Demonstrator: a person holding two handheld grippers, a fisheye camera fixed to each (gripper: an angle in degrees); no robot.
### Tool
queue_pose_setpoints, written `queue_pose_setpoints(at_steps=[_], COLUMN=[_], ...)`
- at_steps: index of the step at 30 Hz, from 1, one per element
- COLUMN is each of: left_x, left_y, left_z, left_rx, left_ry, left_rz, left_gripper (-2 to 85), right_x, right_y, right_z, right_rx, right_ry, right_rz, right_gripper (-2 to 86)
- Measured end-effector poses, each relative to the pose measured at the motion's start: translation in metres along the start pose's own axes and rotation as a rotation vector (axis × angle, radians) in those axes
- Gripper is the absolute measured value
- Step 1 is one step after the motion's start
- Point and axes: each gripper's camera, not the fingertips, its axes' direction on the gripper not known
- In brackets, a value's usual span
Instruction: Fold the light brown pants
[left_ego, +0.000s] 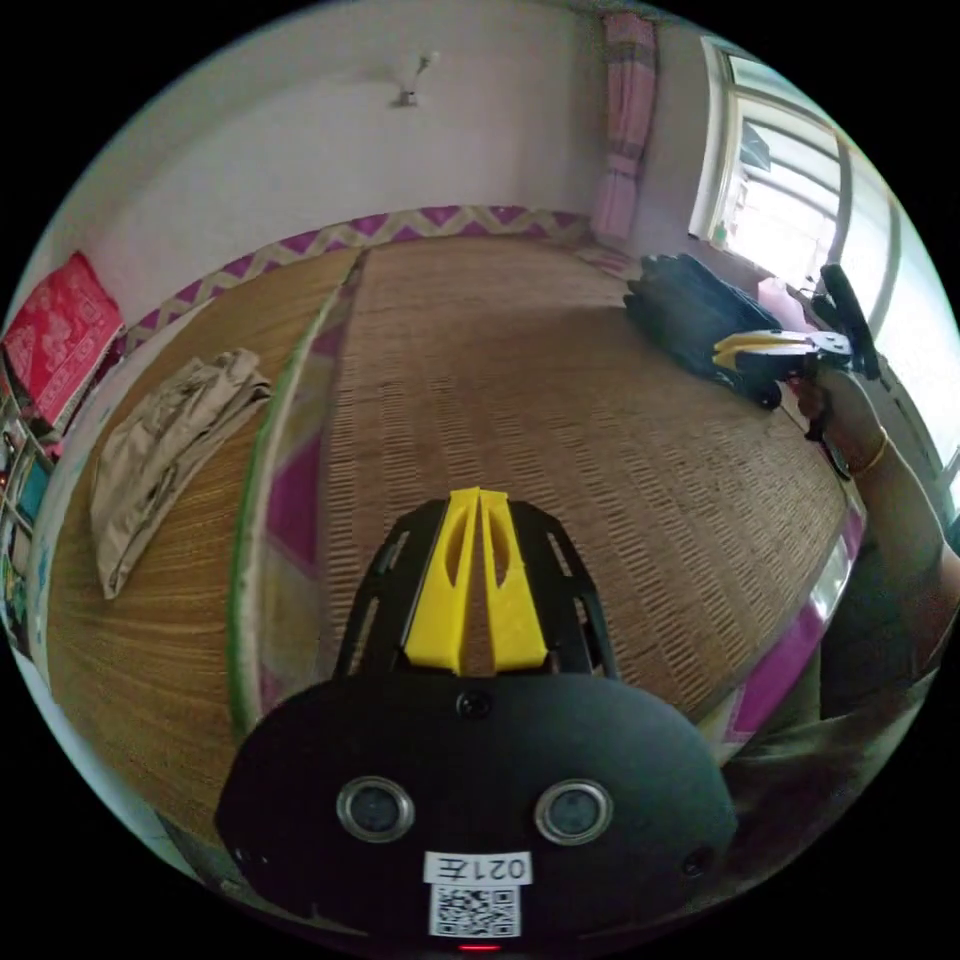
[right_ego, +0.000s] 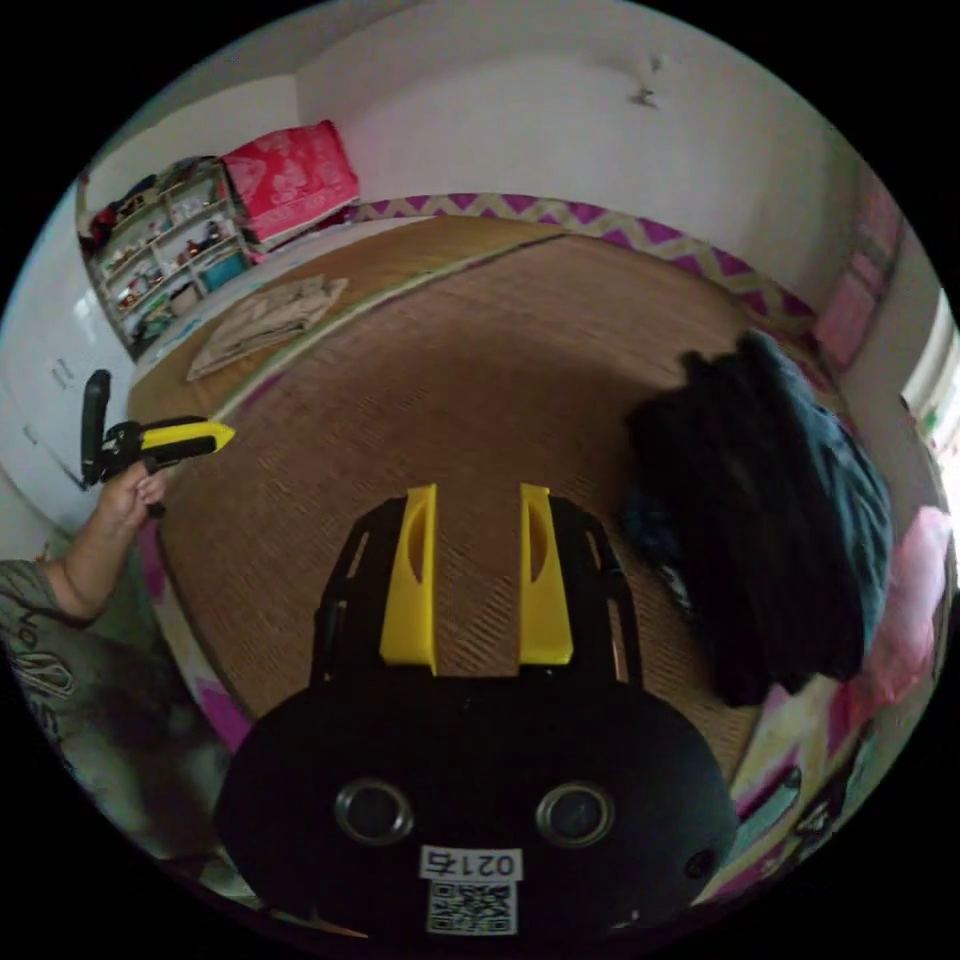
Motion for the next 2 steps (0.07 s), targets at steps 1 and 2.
queue_pose_setpoints(at_steps=[1, 2], left_x=[0.020, 0.038], left_y=[-0.004, -0.007], left_z=[0.008, 0.016], left_rx=[-0.003, -0.011], left_ry=[0.021, 0.032], left_rz=[0.014, 0.016], left_gripper=[-0.8, -0.9], right_x=[0.012, 0.022], right_y=[0.009, 0.016], right_z=[-0.005, -0.010], right_rx=[0.005, 0.016], right_ry=[0.077, 0.180], right_rz=[0.016, 0.018], right_gripper=[12.7, 13.5])
